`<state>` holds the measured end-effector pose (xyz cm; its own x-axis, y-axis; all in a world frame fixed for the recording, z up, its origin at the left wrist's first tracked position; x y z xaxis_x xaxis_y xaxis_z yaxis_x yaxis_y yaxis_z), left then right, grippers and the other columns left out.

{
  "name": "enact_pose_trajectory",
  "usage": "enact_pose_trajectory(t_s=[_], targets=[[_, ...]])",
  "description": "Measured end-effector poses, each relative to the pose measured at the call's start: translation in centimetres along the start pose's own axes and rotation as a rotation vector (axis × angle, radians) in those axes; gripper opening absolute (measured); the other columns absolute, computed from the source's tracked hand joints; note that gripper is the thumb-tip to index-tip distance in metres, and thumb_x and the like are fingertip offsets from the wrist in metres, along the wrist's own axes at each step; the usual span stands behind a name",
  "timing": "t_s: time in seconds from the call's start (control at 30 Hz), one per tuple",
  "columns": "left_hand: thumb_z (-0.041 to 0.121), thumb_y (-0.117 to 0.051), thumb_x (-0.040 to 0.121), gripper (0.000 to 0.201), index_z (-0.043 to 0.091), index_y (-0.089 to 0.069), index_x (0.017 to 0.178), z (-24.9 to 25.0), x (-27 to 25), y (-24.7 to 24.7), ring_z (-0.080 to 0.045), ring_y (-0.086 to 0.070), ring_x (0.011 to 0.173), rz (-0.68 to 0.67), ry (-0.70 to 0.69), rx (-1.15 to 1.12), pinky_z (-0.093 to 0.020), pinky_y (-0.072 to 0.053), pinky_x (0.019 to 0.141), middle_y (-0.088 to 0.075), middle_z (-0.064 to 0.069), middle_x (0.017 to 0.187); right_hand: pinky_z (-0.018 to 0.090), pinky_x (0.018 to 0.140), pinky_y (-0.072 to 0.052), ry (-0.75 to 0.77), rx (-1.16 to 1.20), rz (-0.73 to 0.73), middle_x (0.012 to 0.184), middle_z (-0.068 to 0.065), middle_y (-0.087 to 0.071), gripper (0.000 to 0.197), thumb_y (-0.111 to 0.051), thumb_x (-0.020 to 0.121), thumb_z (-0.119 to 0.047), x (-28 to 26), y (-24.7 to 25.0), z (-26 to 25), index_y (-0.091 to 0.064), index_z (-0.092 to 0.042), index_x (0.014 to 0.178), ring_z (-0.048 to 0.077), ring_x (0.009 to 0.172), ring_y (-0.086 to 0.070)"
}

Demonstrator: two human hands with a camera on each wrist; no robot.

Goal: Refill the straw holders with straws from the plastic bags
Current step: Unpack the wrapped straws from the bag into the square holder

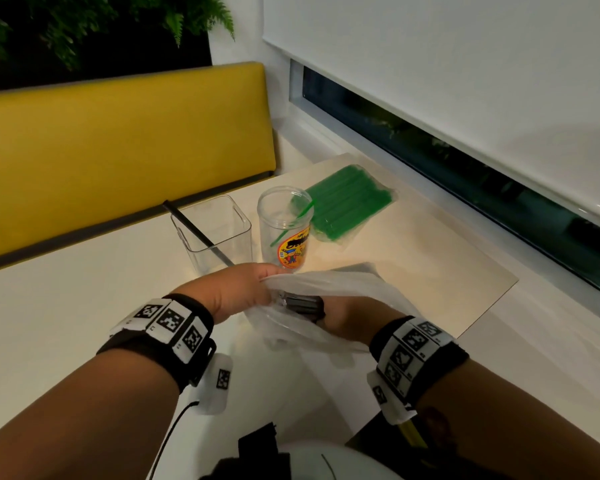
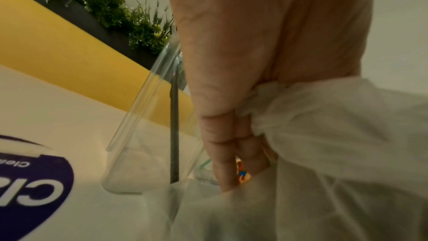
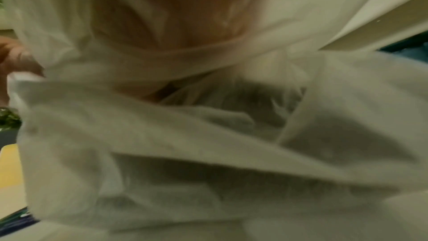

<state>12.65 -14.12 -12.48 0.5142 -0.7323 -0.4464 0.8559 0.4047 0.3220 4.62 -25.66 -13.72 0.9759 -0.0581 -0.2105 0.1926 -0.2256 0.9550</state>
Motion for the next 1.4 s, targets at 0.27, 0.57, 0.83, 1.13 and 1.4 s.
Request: enact_pose_trajectory(t_s=[0.27,0.57,0.83,1.13,1.4], targets=[[0.011,-0.052,0.098,0.028,0.000,-0.062,0.122,0.7,-1.4,-0.7,-0.030,-0.057,0.121,0.112,0.023,0.351,-0.026,-0.044,0.097,-0.063,-0.015,0.127,0.033,0.090,-0.055,0.087,0.790,-0.134,0.104,0.005,-0.075,0.035,-0.076,0.075,-0.009,-1.8,4.5,-3.7,-0.068,-0.021,0.108,0.019,0.096,-0.070],[0.034,-0.059,0.084,0.039,0.028,-0.060,0.122,4.2,-5.5,1.4,-0.006,-0.053,0.100,0.557,-0.484,0.455,-0.034,-0.047,0.090,-0.060,0.016,0.109,0.044,0.095,-0.052,0.215,1.320,0.443,0.098,0.003,-0.069,0.021,-0.075,0.080,-0.013,-3.5,18.3,-6.5,-0.068,-0.015,0.100,0.022,0.102,-0.067],[0.036,-0.090,0.063,0.130,0.020,-0.001,0.156,-2.4,-7.7,10.5,-0.017,-0.015,0.148,1.025,-0.237,-0.240,-0.040,-0.018,0.123,-0.011,-0.004,0.162,0.037,0.083,-0.054,0.158,1.660,0.877,0.088,0.000,-0.068,0.020,-0.077,0.075,-0.008,3.8,22.8,-7.2,-0.067,-0.016,0.091,0.017,0.087,-0.065],[0.014,-0.093,0.062,0.138,0.028,0.009,0.155,-3.9,-1.9,11.8,-0.011,-0.011,0.150,0.754,-0.223,-0.320,-0.033,-0.017,0.119,-0.011,-0.004,0.163,0.024,0.074,-0.052,-0.077,1.208,0.691,0.095,-0.002,-0.071,0.029,-0.080,0.078,-0.023,10.8,14.5,-9.3,-0.065,-0.018,0.103,0.012,0.086,-0.067],[-0.007,-0.086,0.064,0.084,0.023,-0.040,0.128,-3.1,-1.6,12.7,0.019,-0.056,0.101,0.824,-0.453,-0.301,-0.003,-0.047,0.081,-0.057,0.014,0.118,0.032,0.112,-0.023,0.056,0.756,0.547,0.155,0.002,-0.028,0.115,-0.087,0.061,-0.048,10.2,12.5,-9.8,-0.018,-0.029,0.151,0.019,0.142,-0.028]])
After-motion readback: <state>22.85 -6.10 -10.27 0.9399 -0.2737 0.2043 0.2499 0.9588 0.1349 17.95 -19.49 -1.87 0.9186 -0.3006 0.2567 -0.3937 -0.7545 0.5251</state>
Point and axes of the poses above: each hand's wrist, its own x-axis towards the middle knuckle, its own y-axis out of the back of the hand, z = x × y, the point moved 9 cm from there along x, towards the middle knuckle
